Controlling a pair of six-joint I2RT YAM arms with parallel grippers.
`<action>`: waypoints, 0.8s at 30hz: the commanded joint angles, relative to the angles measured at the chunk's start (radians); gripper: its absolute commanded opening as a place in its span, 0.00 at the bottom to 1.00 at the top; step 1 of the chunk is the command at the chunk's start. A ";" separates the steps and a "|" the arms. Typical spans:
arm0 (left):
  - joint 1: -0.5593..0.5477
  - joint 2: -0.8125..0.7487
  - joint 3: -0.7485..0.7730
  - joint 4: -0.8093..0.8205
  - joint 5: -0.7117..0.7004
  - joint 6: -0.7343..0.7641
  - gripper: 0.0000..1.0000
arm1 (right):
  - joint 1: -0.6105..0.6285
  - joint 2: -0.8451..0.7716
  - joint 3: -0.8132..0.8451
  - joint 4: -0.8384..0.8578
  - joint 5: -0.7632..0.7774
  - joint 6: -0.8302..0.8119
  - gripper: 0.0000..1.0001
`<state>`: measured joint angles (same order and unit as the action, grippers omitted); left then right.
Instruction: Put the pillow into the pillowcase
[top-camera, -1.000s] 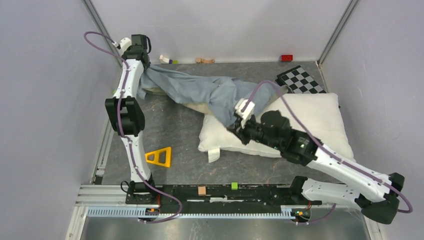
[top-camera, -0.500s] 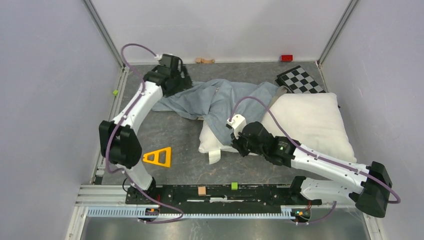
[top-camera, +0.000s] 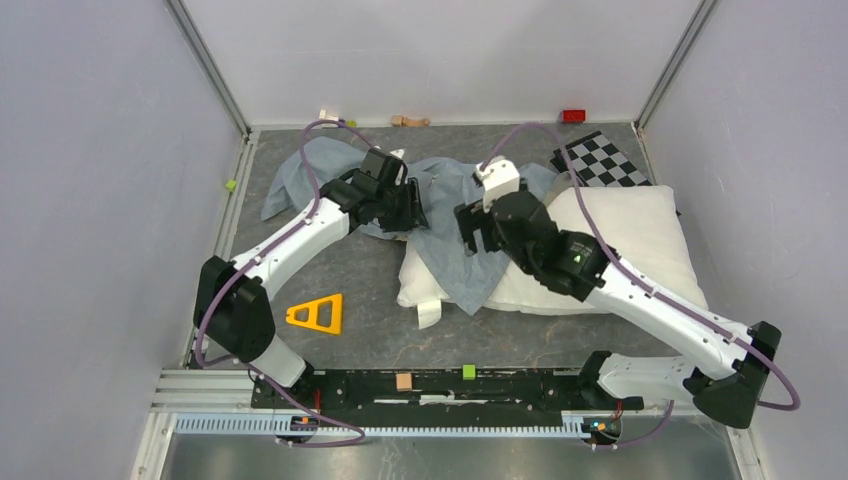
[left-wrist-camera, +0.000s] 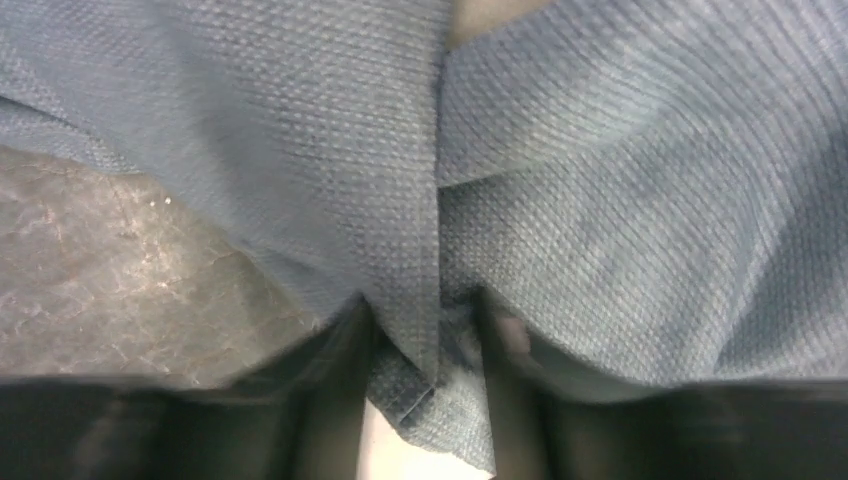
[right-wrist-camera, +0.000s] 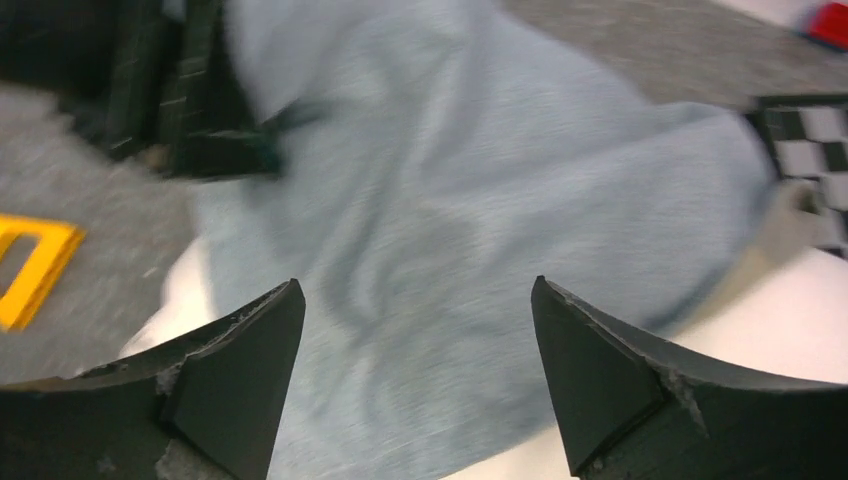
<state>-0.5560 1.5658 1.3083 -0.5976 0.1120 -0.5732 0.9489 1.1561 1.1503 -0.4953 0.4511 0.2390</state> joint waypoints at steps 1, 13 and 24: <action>0.002 0.018 0.082 -0.062 -0.105 0.016 0.28 | -0.127 0.028 0.078 -0.087 0.135 0.004 0.94; 0.085 0.009 0.217 -0.169 -0.227 0.049 0.02 | -0.407 0.281 0.104 0.070 -0.105 -0.072 0.72; 0.322 -0.202 0.237 -0.298 -0.368 0.039 0.02 | -0.230 0.632 0.730 0.021 -0.337 -0.050 0.00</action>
<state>-0.2928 1.5188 1.4899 -0.8291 -0.1406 -0.5613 0.6262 1.6932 1.6852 -0.5026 0.2413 0.1791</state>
